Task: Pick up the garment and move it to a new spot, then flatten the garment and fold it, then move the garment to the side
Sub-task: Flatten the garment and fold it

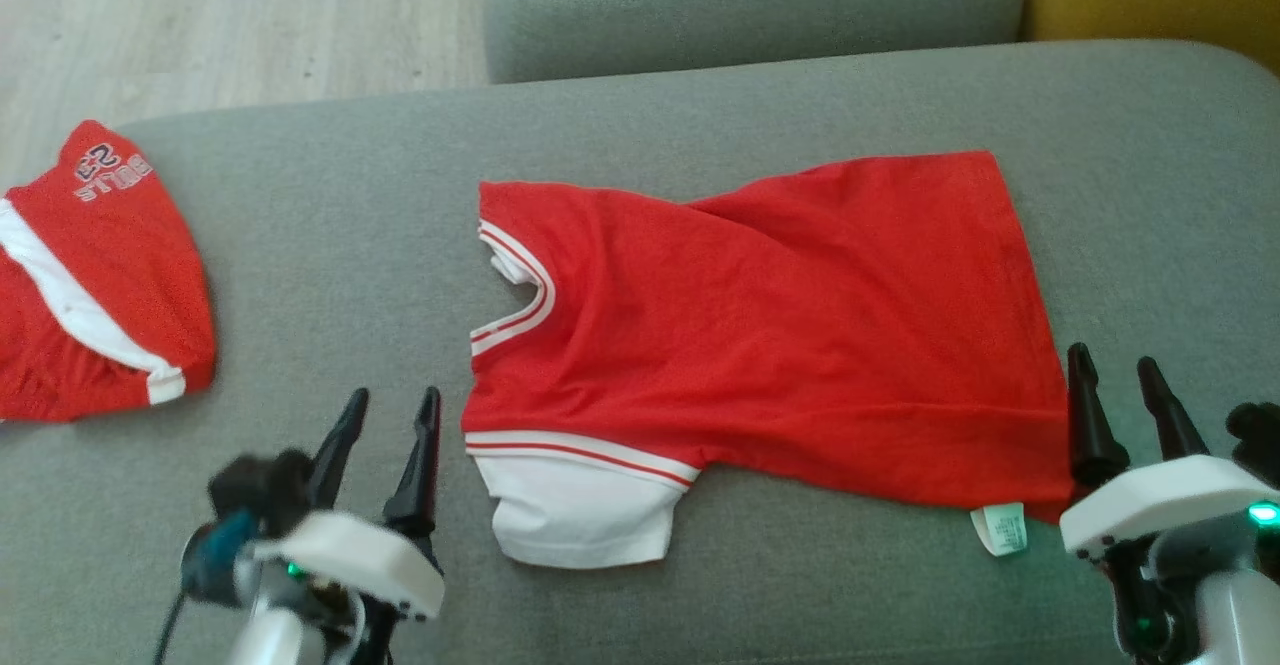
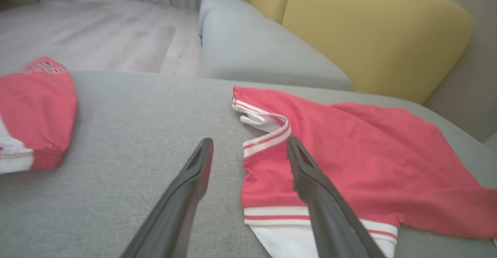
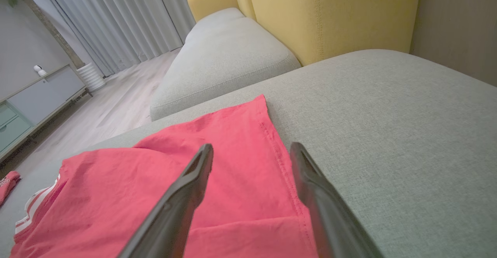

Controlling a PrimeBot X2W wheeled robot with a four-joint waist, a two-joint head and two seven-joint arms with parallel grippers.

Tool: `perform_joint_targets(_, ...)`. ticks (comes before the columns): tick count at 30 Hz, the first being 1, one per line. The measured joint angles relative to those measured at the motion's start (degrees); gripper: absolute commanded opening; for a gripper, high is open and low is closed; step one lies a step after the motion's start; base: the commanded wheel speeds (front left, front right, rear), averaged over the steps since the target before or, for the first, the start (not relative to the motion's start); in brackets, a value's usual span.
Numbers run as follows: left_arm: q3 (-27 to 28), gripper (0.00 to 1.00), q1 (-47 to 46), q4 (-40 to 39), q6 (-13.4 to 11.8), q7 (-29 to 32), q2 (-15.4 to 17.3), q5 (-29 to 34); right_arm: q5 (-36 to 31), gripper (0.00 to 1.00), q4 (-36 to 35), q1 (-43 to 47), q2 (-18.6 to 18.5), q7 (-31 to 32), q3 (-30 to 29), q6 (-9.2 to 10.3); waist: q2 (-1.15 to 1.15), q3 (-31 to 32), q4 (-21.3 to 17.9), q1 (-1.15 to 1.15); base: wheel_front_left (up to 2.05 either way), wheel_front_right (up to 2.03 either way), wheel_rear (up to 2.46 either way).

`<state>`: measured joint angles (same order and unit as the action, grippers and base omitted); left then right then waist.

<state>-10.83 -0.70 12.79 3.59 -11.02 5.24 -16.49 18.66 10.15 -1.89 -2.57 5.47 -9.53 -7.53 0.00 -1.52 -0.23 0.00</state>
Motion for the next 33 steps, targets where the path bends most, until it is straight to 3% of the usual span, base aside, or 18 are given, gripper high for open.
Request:
perform_joint_targets(3,-0.7,1.00,-3.1,1.8,1.5,8.2,1.4,-2.9,0.3,1.00,0.5,-0.8,0.0,-0.3,0.3,0.00,0.00,-0.7,-0.7,0.00,0.00,0.00,0.00)
perform_joint_targets(8,-1.3,1.00,-12.0,5.8,3.1,26.8,5.6,-9.7,0.5,1.00,1.3,-3.5,0.0,-0.6,1.0,0.00,0.00,-2.0,-2.8,0.00,0.00,0.00,0.00)
perform_joint_targets(15,-1.9,1.00,-19.9,15.1,3.5,51.0,9.3,-20.5,1.5,1.00,3.9,-3.9,0.0,-1.0,1.6,0.00,0.00,-3.5,-6.3,0.00,0.00,0.00,0.00)
perform_joint_targets(18,-3.1,1.00,-20.4,18.3,3.5,56.8,10.7,-22.4,1.6,1.00,4.5,-4.4,0.0,-1.4,1.9,0.00,0.00,-3.9,-7.7,0.00,0.00,0.00,0.00)
perform_joint_targets(24,-4.0,1.00,-22.2,19.2,3.5,59.5,11.1,-25.4,2.0,1.00,5.4,-5.2,0.0,-1.7,2.0,0.00,0.00,-4.7,-9.2,0.00,0.00,0.00,0.00)
perform_joint_targets(25,-4.4,0.84,-22.3,19.2,3.5,59.6,11.2,-25.8,2.0,1.00,5.5,-5.3,0.0,-1.8,2.0,0.00,0.00,-4.8,-9.3,0.00,0.00,0.00,0.00)
perform_joint_targets(27,-5.6,0.00,-22.4,19.0,3.5,59.7,11.5,-26.6,2.0,1.00,5.7,-5.6,0.0,-2.0,2.0,0.00,0.00,-5.0,-9.5,0.00,0.00,0.00,0.00)
perform_joint_targets(33,-7.3,0.00,-22.7,16.6,3.5,58.0,12.4,-28.7,2.0,1.00,5.7,-5.8,0.0,-2.1,2.0,0.00,0.00,-5.4,-9.3,0.00,0.00,0.00,0.00)
